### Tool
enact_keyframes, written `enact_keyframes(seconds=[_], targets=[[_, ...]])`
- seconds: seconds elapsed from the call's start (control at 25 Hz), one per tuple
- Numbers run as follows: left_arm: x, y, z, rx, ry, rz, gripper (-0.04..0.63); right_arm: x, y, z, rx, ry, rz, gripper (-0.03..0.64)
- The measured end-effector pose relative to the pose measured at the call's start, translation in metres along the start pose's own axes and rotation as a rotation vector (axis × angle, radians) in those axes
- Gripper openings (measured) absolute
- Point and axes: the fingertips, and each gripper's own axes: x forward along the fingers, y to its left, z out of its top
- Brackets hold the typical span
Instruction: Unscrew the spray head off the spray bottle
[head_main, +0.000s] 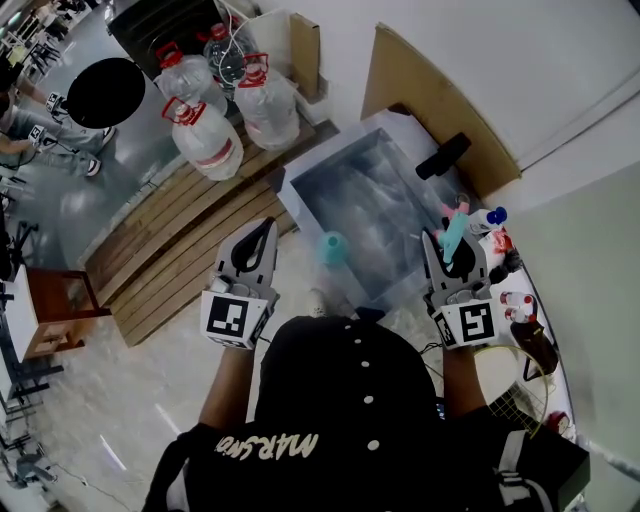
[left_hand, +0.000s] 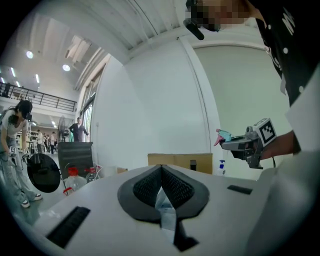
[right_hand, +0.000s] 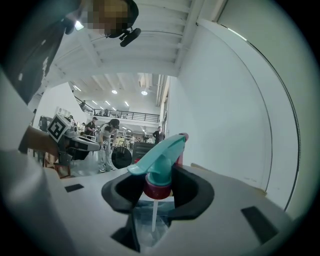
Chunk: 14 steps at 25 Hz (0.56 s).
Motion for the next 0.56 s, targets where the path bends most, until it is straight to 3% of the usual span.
enact_keyframes(seconds=[0.56], targets=[[0.0020,0.0047,-0.0017,0.009,-0.004,-0.005,0.025,0.0084,0.0097,-0.0009,0.012,-0.006,0.011,0.158]])
